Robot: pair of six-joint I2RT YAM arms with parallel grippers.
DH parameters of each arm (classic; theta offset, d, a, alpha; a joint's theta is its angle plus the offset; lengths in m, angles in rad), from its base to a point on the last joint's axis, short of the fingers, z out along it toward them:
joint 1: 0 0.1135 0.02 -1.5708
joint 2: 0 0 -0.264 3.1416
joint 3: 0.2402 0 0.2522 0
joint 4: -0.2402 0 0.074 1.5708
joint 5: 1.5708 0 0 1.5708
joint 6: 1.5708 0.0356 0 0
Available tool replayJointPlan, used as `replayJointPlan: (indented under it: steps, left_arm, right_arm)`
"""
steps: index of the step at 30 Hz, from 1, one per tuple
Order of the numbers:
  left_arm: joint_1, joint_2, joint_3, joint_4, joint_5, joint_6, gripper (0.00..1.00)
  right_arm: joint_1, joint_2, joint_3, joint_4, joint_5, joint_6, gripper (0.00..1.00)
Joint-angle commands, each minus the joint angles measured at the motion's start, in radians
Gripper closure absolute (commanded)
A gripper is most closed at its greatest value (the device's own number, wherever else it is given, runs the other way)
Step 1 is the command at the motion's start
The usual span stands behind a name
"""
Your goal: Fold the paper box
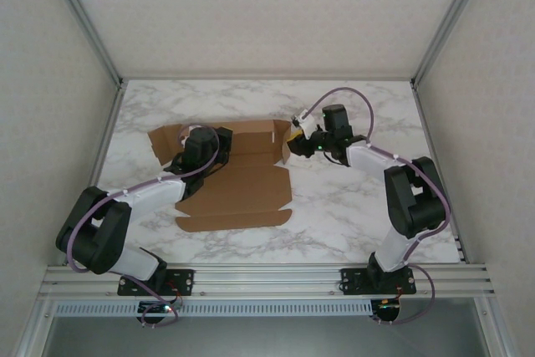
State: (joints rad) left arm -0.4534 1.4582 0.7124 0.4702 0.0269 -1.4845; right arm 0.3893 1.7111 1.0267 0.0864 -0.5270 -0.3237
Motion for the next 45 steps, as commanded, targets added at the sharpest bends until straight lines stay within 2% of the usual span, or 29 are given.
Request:
replayJointPlan:
  steps: [1, 10, 24, 25, 30, 32, 33, 40, 45]
  left_arm:
    - [0.008, 0.004, 0.017, -0.04, 0.042, 0.025, 1.0]
    - [0.015, 0.006, 0.006, -0.026, 0.051, 0.019, 1.0]
    - [0.016, 0.015, -0.011, -0.001, 0.081, 0.015, 1.0]
    - [0.016, 0.014, -0.012, -0.001, 0.084, 0.014, 1.0]
    - [0.016, 0.007, -0.023, 0.005, 0.084, 0.019, 1.0]
    - [0.016, 0.009, -0.025, 0.007, 0.086, 0.019, 1.0]
    - [0.016, 0.01, -0.027, 0.008, 0.088, 0.019, 1.0]
    - [0.018, 0.005, -0.028, 0.002, 0.087, 0.024, 1.0]
    - [0.024, -0.003, -0.028, -0.011, 0.084, 0.034, 1.0]
  right_arm:
    - [0.029, -0.037, -0.006, 0.004, -0.043, -0.026, 0.71]
    - [0.066, -0.067, -0.026, -0.024, -0.055, -0.034, 0.72]
    - [0.151, -0.027, -0.013, -0.021, 0.069, -0.047, 0.72]
    - [0.152, -0.03, -0.015, -0.002, 0.087, -0.037, 0.72]
    - [0.169, 0.0, -0.002, 0.043, 0.351, -0.006, 0.68]
    - [0.169, 0.023, 0.015, 0.036, 0.409, -0.006, 0.68]
    - [0.169, 0.031, 0.02, 0.033, 0.412, -0.014, 0.68]
    - [0.168, -0.037, -0.017, 0.017, 0.215, -0.09, 0.7]
    - [0.133, -0.105, -0.02, -0.111, 0.091, -0.152, 0.74]
